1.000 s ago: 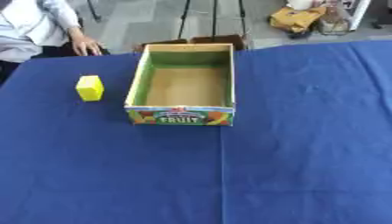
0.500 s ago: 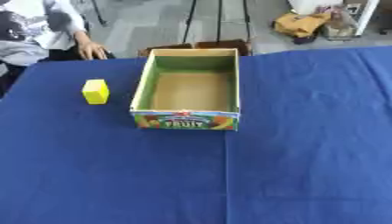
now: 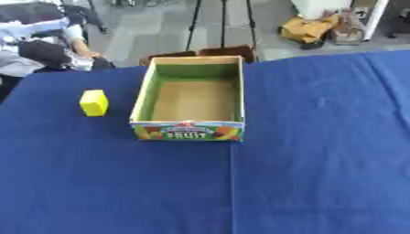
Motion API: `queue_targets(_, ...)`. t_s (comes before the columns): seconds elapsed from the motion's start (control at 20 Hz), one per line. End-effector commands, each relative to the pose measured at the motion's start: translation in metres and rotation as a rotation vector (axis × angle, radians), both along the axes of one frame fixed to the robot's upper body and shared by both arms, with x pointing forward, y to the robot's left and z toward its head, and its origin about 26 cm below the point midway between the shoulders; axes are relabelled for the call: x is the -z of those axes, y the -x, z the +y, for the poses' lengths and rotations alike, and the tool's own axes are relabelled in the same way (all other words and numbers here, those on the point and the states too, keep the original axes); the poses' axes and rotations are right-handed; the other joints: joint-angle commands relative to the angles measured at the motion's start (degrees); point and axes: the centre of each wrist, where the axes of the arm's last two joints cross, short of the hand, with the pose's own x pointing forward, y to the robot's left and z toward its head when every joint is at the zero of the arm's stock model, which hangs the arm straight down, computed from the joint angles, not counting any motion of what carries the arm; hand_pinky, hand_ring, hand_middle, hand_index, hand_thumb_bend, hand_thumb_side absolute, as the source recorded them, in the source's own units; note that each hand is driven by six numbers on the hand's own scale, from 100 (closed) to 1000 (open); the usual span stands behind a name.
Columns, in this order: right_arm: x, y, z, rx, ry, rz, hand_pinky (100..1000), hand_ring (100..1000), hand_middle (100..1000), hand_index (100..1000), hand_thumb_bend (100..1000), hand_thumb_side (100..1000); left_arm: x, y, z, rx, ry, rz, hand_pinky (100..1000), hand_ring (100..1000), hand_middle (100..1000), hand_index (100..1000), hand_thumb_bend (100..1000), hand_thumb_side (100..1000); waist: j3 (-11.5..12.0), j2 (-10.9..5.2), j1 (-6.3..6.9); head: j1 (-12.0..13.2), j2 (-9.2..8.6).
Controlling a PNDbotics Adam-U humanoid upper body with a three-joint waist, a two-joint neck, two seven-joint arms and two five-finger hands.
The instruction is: Pick up objects on the table and place them in the box.
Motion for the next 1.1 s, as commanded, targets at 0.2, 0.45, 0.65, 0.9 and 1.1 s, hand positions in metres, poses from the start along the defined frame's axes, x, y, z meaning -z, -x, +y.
queue_targets(0.2, -0.011, 0.002, 0.001, -0.012, 0.022, -0.018, 603, 614, 663, 773, 100, 780, -0.007, -0.004, 0.003, -0.058, -0.066, 0.079, 892, 1000, 1000, 1000, 359, 680, -0.6, 0.06, 1.08, 0.6, -1.47)
queue_targets(0.45, -0.011, 0.002, 0.000, -0.013, 0.020, -0.016, 603, 610, 659, 766, 100, 775, 0.000, -0.009, 0.007, -0.102, -0.079, 0.142, 858, 1000, 1000, 1000, 243, 618, -0.9, 0.53, 1.35, 0.9, -1.77)
queue_targets(0.65, -0.011, 0.002, 0.000, -0.014, 0.016, -0.016, 603, 605, 655, 759, 100, 768, 0.009, -0.014, 0.013, -0.155, -0.088, 0.176, 887, 1000, 1000, 1000, 187, 586, -1.1, 0.90, 1.54, 1.4, -2.04)
queue_targets(0.9, -0.012, 0.002, -0.001, -0.012, 0.010, -0.021, 602, 601, 651, 750, 100, 759, 0.019, -0.020, 0.024, -0.212, -0.098, 0.212, 896, 1000, 1000, 1000, 530, 669, -1.5, 1.42, 1.63, 1.7, -2.36)
queue_targets(1.1, -0.012, 0.002, -0.002, -0.010, 0.001, -0.024, 602, 599, 648, 742, 100, 752, 0.025, -0.022, 0.032, -0.233, -0.096, 0.235, 892, 1000, 1000, 1000, 658, 690, -1.6, 1.89, 1.57, 1.7, -2.31)
